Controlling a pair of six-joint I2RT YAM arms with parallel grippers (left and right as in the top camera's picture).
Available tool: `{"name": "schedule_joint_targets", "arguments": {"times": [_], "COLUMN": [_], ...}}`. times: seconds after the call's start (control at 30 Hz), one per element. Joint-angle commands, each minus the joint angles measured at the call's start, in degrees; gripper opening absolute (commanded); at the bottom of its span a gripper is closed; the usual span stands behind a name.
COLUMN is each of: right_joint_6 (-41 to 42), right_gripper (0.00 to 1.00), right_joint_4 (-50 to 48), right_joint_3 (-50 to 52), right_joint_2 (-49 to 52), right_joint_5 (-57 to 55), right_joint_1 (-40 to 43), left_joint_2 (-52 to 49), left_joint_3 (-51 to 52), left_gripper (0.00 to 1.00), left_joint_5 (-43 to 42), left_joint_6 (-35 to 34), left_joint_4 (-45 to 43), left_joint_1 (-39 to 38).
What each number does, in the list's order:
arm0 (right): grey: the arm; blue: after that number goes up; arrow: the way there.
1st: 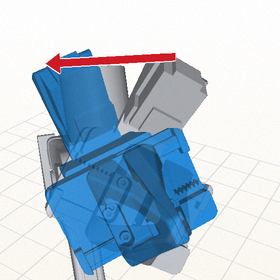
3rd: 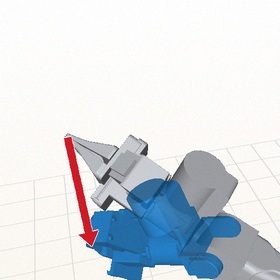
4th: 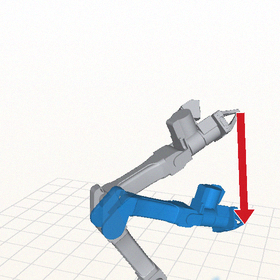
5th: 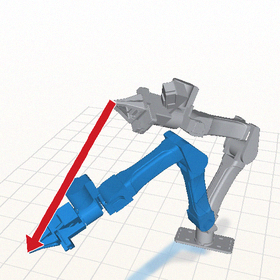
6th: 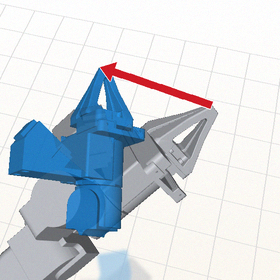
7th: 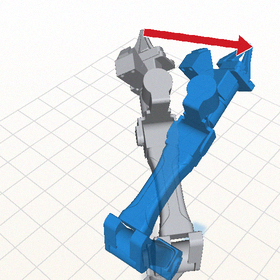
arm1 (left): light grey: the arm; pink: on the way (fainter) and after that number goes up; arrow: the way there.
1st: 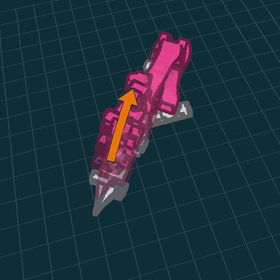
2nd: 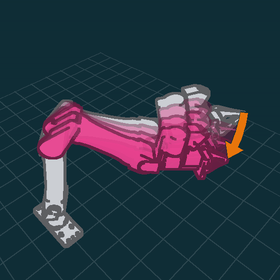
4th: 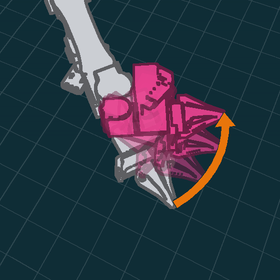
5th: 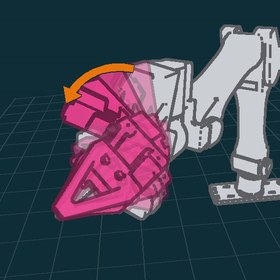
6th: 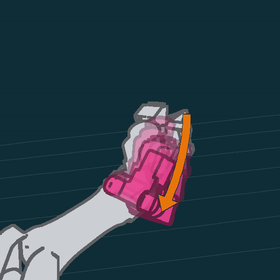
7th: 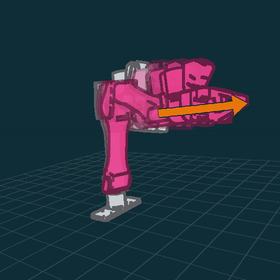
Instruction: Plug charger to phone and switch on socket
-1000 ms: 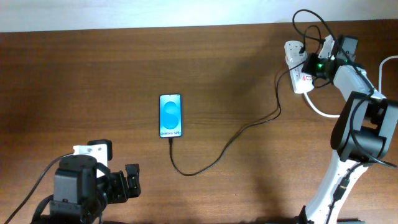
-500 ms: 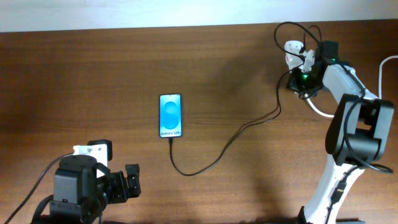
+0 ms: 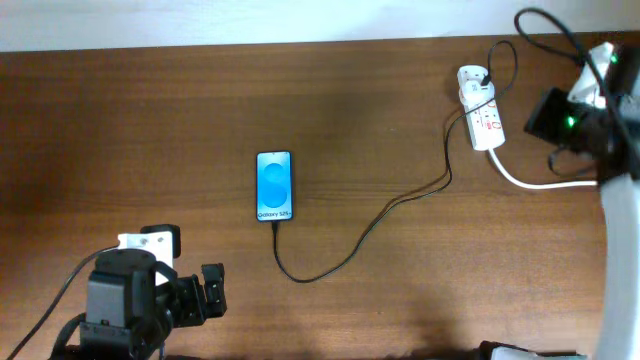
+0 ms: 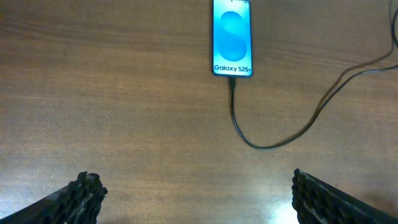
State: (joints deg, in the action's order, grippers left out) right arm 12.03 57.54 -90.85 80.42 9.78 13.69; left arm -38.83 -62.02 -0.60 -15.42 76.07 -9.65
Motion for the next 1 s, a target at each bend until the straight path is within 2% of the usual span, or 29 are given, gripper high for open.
{"name": "schedule_joint_targets", "arguments": {"times": [0.0, 0.23, 0.4, 0.5, 0.8, 0.97], "right_joint_6": [0.44, 0.42, 0.44, 0.31, 0.48, 0.46], "right_gripper": [0.05, 0.05, 0.08, 0.04, 0.04, 0.04], "right_joint_4": [4.90, 21.90, 32.85, 38.77, 39.78, 39.78], "right_joint_3": [-0.09, -0.07, -0.07, -0.07, -0.07, -0.07], "right_joint_2": [-9.86, -32.13, -42.27, -45.40, -60.59, -64.52], "right_joint_5": [0.24, 0.02, -3.69, -6.27, -5.29, -0.44], "right_joint_1": [-2.49, -2.80, -2.80, -2.80, -2.80, -2.80], "left_joint_2": [0.22, 0.22, 0.22, 0.22, 0.22, 0.22], "left_joint_3": [0.11, 0.09, 0.09, 0.09, 0.09, 0.09], "left_gripper": [0.99, 0.99, 0.99, 0.99, 0.99, 1.00], "left_joint_5": [0.46, 0.46, 0.46, 0.46, 0.46, 0.46], "left_joint_6": [-0.33, -0.33, -0.33, -0.33, -0.33, -0.33], "left_joint_4": [-0.09, -0.07, -0.09, -0.07, -0.09, -0.09], "left_joint_1": [-0.22, -0.22, -0.22, -0.22, -0.22, -0.22]}}
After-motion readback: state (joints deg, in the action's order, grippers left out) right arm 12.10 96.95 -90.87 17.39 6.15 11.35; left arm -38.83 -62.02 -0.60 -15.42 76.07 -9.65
